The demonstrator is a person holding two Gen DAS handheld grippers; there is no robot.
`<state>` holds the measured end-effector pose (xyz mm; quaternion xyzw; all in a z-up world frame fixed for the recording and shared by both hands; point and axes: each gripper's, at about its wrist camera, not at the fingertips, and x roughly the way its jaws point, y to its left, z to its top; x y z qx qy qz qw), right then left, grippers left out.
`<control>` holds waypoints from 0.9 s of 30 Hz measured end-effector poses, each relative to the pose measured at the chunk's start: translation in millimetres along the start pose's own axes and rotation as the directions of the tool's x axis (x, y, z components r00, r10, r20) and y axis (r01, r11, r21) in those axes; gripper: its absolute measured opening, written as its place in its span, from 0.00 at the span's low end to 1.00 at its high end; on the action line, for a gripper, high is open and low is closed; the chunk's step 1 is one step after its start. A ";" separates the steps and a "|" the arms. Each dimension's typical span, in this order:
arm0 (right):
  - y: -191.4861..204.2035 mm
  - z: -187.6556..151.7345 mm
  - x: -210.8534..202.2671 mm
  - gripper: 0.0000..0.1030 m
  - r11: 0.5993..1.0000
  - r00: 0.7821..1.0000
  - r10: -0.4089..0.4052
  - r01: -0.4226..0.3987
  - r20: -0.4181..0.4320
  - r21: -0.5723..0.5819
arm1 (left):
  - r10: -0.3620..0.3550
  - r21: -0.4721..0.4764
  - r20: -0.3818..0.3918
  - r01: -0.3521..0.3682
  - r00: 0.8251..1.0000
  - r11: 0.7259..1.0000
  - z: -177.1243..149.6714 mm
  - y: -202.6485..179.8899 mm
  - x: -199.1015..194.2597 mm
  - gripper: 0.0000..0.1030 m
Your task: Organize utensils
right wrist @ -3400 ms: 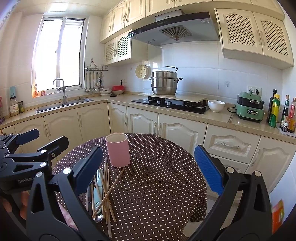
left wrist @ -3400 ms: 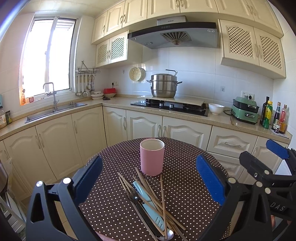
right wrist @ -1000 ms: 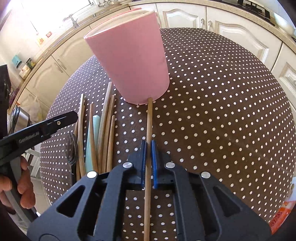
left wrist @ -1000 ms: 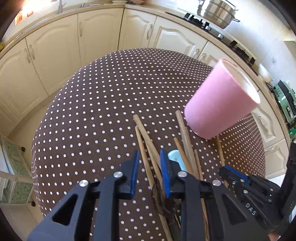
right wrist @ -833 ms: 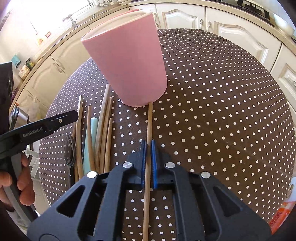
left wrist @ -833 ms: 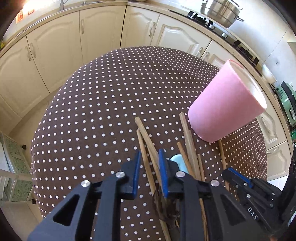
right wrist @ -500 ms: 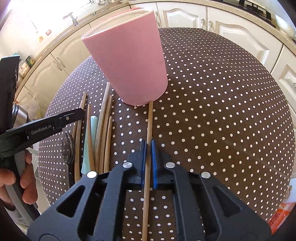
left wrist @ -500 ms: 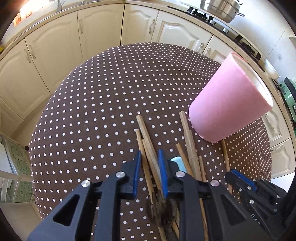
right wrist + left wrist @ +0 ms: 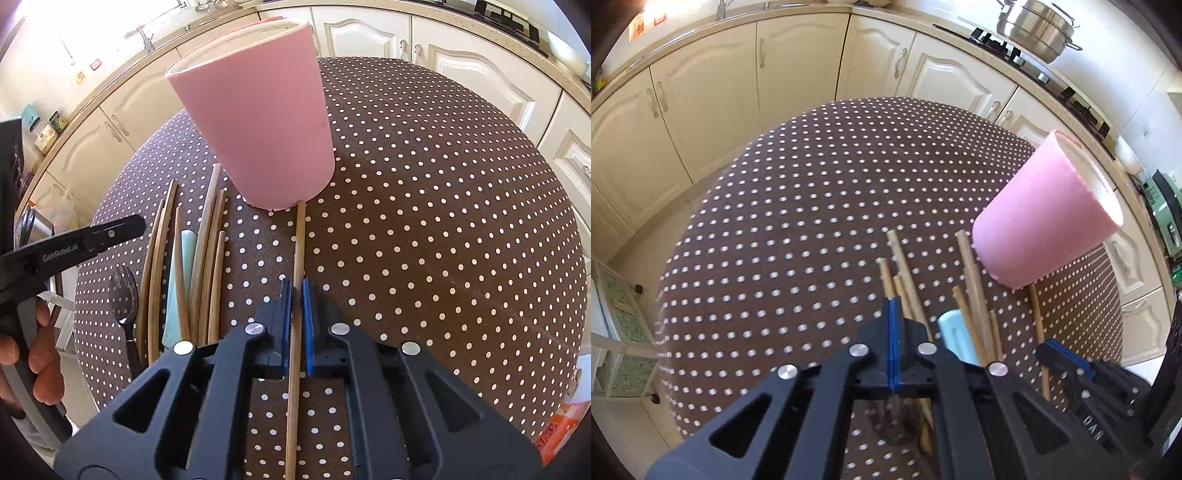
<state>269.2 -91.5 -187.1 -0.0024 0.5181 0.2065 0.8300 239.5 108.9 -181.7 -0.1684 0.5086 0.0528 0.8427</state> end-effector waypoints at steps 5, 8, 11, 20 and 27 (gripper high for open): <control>-0.1 -1.7 -1.4 0.07 1.000 1.000 -0.005 0.005 -0.001 0.001 | 0.016 0.030 -0.040 -0.015 0.999 0.999 -10.2 2.9 5.8 0.01; 0.2 -2.1 -1.5 0.07 1.000 1.000 -0.004 0.004 -0.003 0.004 | 0.028 0.038 -0.040 -0.027 0.999 0.999 -10.6 -0.2 8.4 0.02; -0.2 -2.5 -1.8 0.07 1.000 1.000 0.000 0.000 -0.009 0.007 | 0.028 0.039 -0.049 -0.026 0.998 0.999 -10.3 -0.6 7.1 0.03; -1.8 -0.9 -1.3 0.07 1.000 1.000 0.002 -0.002 -0.012 0.011 | 0.024 0.052 -0.045 -0.021 0.999 0.998 -11.7 -6.0 6.6 0.29; -2.4 0.4 -0.5 0.07 1.000 1.000 0.002 -0.002 -0.013 0.011 | 0.019 0.095 -0.061 -0.013 0.998 0.995 -21.9 -11.6 3.4 0.30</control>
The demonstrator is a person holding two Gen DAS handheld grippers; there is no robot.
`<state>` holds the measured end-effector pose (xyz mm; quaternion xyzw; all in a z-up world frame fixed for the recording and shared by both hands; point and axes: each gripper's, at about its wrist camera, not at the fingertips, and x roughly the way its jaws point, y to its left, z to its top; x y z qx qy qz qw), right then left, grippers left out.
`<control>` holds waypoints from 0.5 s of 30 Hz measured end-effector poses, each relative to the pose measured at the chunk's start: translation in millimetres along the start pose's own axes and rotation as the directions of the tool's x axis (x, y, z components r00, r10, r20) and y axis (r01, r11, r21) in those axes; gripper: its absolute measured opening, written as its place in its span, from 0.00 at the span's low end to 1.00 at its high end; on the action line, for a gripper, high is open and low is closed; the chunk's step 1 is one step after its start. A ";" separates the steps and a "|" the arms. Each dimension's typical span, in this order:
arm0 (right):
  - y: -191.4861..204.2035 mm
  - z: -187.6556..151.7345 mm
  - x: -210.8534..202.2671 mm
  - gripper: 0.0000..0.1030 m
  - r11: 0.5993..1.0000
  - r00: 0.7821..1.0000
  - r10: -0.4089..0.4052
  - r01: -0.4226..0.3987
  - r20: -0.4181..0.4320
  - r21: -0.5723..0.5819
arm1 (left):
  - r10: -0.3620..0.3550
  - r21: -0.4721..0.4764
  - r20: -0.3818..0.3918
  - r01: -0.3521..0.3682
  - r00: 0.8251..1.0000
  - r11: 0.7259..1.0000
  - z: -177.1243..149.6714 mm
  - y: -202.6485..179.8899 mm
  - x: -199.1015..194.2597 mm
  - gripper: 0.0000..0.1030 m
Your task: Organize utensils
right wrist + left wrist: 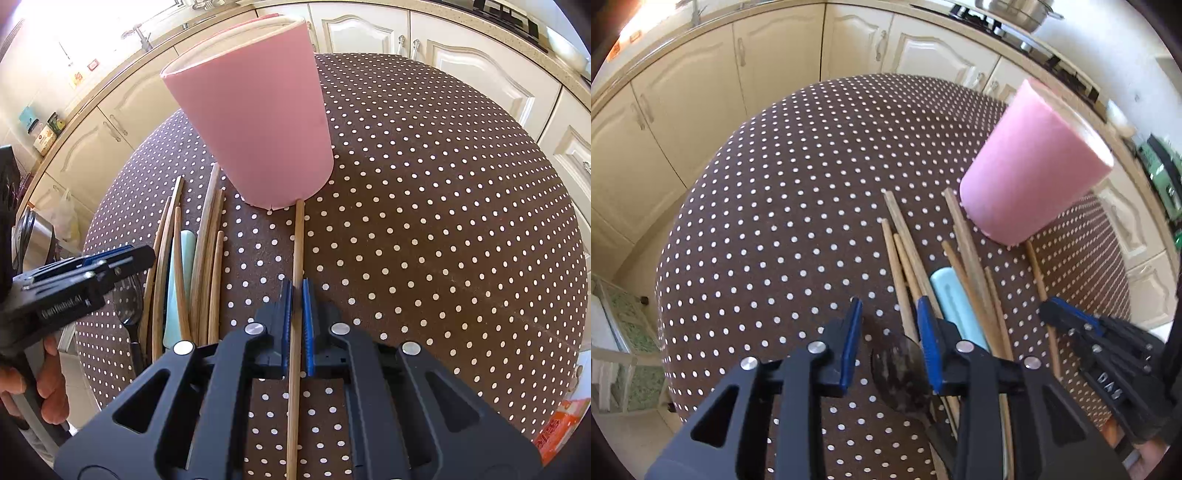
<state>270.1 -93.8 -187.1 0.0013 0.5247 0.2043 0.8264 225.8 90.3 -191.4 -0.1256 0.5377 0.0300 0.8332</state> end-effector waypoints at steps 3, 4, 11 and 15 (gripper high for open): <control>-0.1 -0.7 -0.3 0.07 1.000 1.000 0.001 -0.001 0.001 0.000 | 0.000 0.002 0.002 0.000 1.000 1.000 -1.5 -0.9 -0.3 0.29; -0.3 0.0 0.2 0.07 1.000 1.000 0.002 -0.002 0.000 -0.001 | -0.003 0.001 0.000 0.003 1.000 1.000 -1.1 0.6 -0.4 0.28; -2.1 2.3 2.1 0.07 1.000 1.000 -0.004 0.004 -0.008 -0.006 | 0.045 0.044 0.001 -0.045 0.999 0.998 12.2 -6.6 7.3 0.24; -1.1 3.7 3.8 0.07 1.000 1.000 -0.012 0.011 -0.015 -0.011 | 0.062 0.038 0.002 -0.062 0.998 0.997 23.8 -5.2 11.6 0.13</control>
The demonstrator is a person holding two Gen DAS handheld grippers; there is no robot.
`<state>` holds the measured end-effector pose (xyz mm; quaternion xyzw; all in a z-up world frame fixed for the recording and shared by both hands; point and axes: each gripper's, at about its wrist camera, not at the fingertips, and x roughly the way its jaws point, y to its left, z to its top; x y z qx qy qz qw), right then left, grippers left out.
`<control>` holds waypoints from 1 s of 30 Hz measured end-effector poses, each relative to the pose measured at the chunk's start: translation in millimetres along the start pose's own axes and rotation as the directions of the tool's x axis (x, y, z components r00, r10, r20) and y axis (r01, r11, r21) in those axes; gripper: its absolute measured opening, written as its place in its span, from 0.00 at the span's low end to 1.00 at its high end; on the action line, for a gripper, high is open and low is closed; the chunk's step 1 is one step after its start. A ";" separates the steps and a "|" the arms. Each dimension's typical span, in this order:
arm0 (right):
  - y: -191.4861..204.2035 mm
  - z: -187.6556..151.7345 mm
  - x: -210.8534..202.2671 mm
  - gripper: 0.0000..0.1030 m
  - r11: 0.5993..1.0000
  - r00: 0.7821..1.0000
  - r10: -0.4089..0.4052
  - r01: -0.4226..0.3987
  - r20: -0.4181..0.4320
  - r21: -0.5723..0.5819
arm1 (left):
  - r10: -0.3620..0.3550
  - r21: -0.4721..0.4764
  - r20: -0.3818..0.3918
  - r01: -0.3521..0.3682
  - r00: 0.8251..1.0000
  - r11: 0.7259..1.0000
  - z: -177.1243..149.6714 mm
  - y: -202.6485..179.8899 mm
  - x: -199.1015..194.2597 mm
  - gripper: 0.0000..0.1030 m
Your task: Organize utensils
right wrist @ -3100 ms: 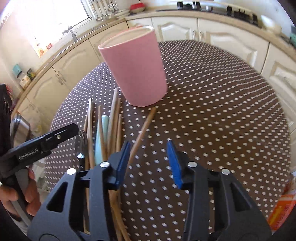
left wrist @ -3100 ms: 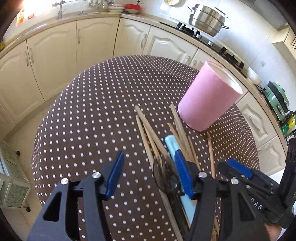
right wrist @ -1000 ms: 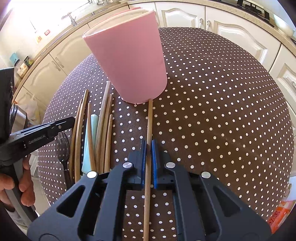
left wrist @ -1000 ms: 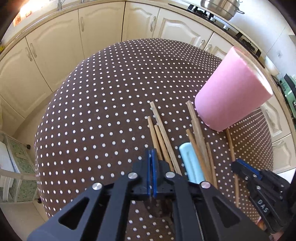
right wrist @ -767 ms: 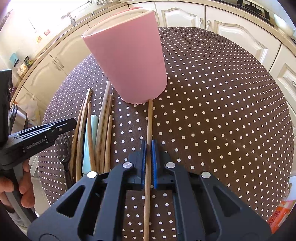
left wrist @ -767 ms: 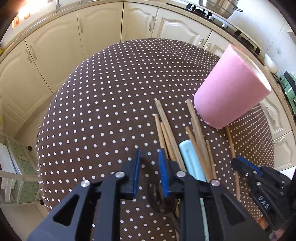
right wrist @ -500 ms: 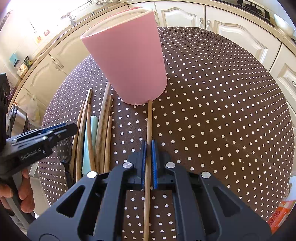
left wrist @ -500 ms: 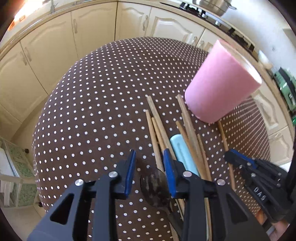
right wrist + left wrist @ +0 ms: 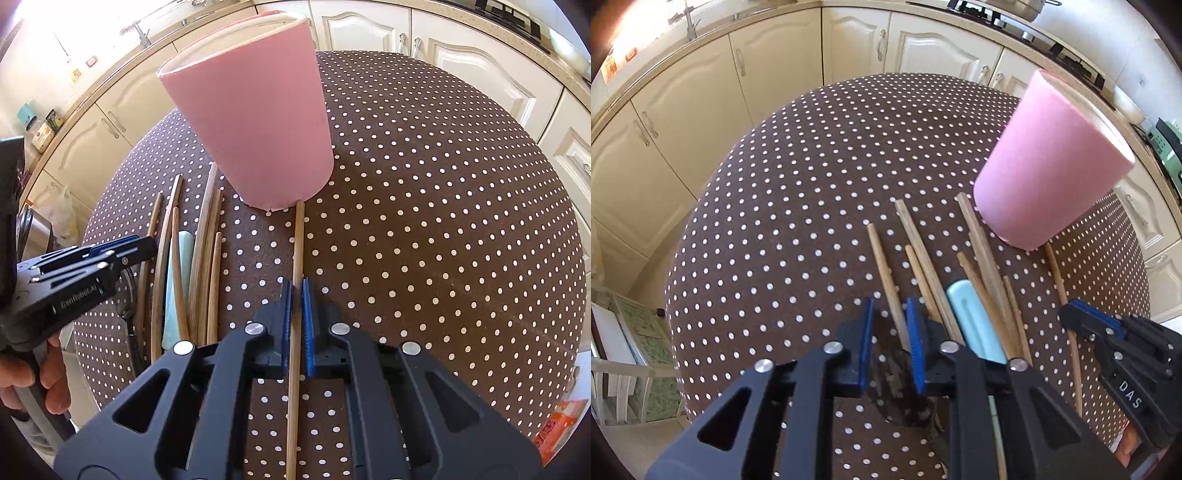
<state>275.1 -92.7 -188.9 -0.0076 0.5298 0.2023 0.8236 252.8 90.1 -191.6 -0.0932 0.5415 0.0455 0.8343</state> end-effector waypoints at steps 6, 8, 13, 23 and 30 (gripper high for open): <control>11.0 2.4 4.6 0.06 0.998 0.999 -0.050 0.050 0.007 -0.042 | -0.017 -0.027 0.045 0.018 0.999 0.999 8.9 6.2 4.2 0.08; 12.3 1.7 5.0 0.06 0.998 0.998 -0.052 0.053 0.019 -0.044 | -0.041 -0.062 0.089 0.047 0.995 0.997 8.6 13.3 -1.2 0.07; 5.2 -6.0 -1.6 0.06 0.999 0.996 -0.052 0.053 0.075 -0.012 | -0.103 -0.076 0.270 0.128 0.957 0.989 9.0 21.9 -35.5 0.06; -13.4 -15.5 -59.1 0.05 0.998 0.941 0.006 -0.026 0.339 0.055 | -0.185 -0.006 0.536 0.223 0.824 0.975 2.6 6.2 -94.9 0.05; -8.2 -16.0 -114.5 0.05 0.999 0.862 0.031 -0.049 0.505 0.023 | -0.244 0.084 0.631 0.248 0.737 0.965 5.3 -19.9 -135.1 0.05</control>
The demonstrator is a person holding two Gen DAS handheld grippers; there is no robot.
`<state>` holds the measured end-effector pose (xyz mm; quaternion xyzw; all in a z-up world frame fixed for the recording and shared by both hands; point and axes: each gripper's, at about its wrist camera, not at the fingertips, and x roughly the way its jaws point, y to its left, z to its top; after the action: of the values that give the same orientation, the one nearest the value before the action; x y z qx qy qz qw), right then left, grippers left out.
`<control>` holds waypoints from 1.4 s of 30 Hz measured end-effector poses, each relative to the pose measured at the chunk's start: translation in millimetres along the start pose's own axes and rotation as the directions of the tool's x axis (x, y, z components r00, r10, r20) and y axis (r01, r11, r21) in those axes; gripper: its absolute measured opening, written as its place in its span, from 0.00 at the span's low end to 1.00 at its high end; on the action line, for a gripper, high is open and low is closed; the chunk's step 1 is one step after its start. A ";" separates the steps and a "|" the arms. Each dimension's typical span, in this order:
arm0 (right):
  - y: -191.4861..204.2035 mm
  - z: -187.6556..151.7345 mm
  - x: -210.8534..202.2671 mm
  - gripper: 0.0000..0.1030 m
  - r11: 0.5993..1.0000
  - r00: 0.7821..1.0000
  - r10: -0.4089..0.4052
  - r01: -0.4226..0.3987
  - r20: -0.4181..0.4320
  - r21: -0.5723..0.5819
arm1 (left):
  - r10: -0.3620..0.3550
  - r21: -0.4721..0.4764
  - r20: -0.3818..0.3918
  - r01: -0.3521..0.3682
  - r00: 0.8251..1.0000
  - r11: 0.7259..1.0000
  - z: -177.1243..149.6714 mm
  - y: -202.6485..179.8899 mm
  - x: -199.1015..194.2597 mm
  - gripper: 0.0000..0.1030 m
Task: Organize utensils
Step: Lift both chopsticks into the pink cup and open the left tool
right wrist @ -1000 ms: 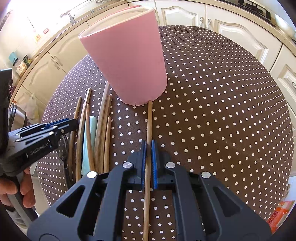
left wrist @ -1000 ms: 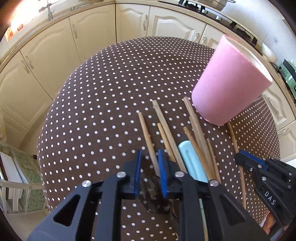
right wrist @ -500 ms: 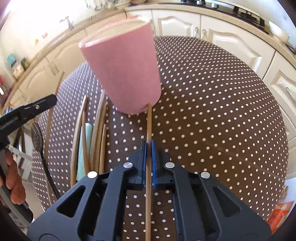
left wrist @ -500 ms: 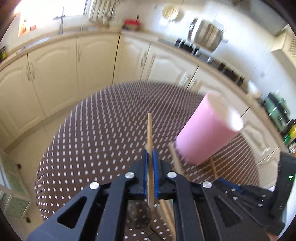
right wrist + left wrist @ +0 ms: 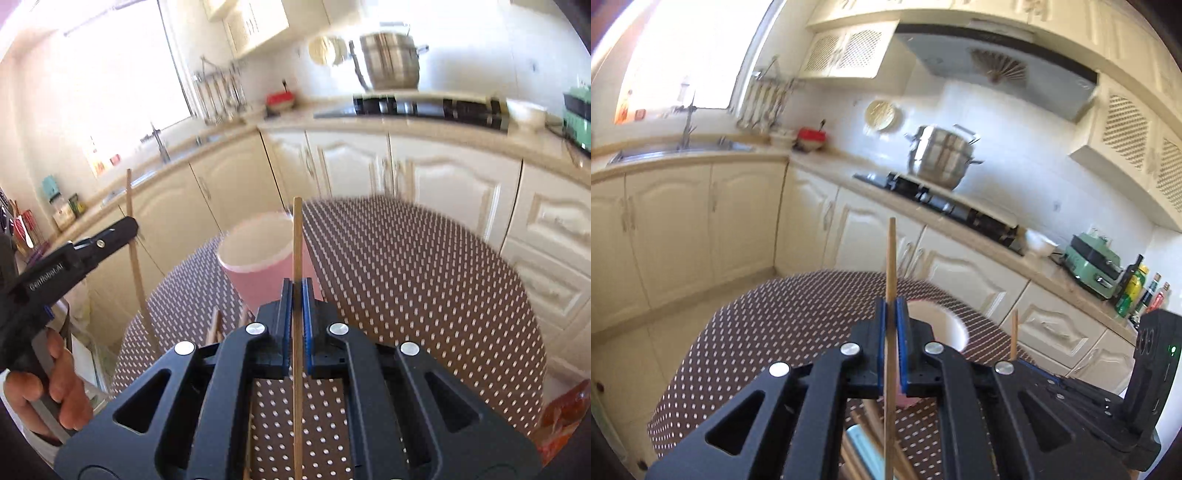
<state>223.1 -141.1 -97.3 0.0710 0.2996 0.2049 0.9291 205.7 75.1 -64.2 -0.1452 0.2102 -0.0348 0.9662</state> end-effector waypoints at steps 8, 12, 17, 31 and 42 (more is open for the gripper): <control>15.2 33.3 -30.8 0.05 0.999 0.992 0.038 -0.034 0.124 -0.032 | -0.085 0.072 0.105 0.078 0.991 0.994 22.1 -38.5 -20.8 0.05; 27.9 60.0 -45.2 0.05 0.997 0.980 0.050 -0.039 0.192 -0.061 | -0.092 0.131 0.177 0.069 0.980 0.989 35.6 -58.9 -23.2 0.06; 38.9 94.2 -60.9 0.05 0.996 0.955 0.057 -0.033 0.292 -0.086 | -0.105 0.152 0.267 0.065 0.958 0.986 53.9 -77.7 -26.3 0.06; 40.3 108.9 -25.0 0.06 0.995 0.934 0.026 0.008 0.356 -0.095 | -0.063 0.144 0.409 0.003 0.910 0.990 74.7 -79.1 -12.7 0.06; 38.4 99.8 -13.9 0.06 0.996 0.946 0.006 0.023 0.325 -0.088 | -0.058 0.141 0.341 0.010 0.938 0.990 66.9 -73.0 10.0 0.06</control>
<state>258.4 -113.1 0.7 0.0605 0.1330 0.1996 0.9689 242.2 21.8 11.5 -0.0857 0.0328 -0.0399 0.9950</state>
